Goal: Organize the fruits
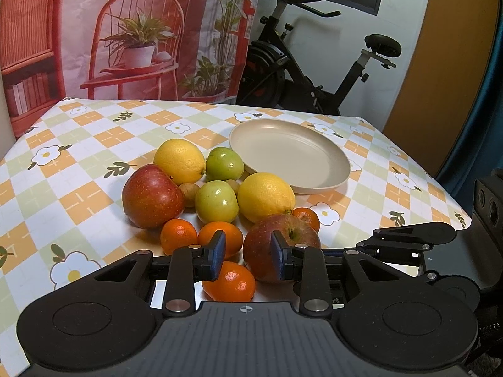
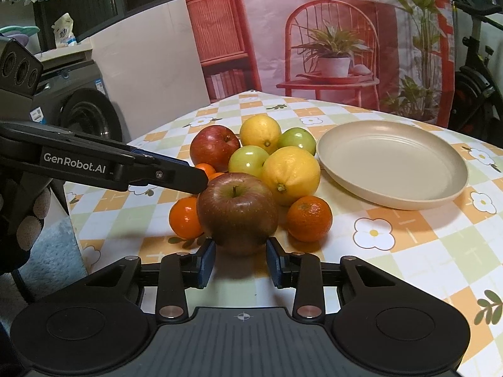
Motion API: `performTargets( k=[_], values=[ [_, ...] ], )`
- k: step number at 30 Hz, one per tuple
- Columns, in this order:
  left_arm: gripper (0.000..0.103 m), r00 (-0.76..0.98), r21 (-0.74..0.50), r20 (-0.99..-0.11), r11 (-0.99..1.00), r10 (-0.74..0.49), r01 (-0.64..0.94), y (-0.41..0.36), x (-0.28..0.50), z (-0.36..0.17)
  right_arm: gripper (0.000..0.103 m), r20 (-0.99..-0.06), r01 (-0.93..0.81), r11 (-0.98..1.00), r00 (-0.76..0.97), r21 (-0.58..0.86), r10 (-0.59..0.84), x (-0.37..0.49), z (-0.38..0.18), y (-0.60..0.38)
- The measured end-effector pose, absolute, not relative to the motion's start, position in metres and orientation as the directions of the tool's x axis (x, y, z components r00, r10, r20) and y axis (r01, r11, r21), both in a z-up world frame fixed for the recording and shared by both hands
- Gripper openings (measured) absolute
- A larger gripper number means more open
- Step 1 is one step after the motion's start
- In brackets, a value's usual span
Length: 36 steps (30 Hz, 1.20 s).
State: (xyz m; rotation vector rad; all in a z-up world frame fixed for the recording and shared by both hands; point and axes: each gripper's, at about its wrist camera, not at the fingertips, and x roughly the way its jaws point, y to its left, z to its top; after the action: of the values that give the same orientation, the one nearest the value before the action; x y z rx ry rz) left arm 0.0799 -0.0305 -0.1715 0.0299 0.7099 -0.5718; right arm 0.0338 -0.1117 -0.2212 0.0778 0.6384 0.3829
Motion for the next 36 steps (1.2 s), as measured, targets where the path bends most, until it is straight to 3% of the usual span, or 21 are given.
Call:
performTargets(
  k=[36],
  values=[
    [0.033, 0.612, -0.136, -0.648, 0.859, -0.454, 0.493, -0.029, 0.081, -0.172, 0.033, -0.570, -0.212, 0.958, 0.771, 0.192, 0.285, 0.036, -0.216, -0.129]
  ],
)
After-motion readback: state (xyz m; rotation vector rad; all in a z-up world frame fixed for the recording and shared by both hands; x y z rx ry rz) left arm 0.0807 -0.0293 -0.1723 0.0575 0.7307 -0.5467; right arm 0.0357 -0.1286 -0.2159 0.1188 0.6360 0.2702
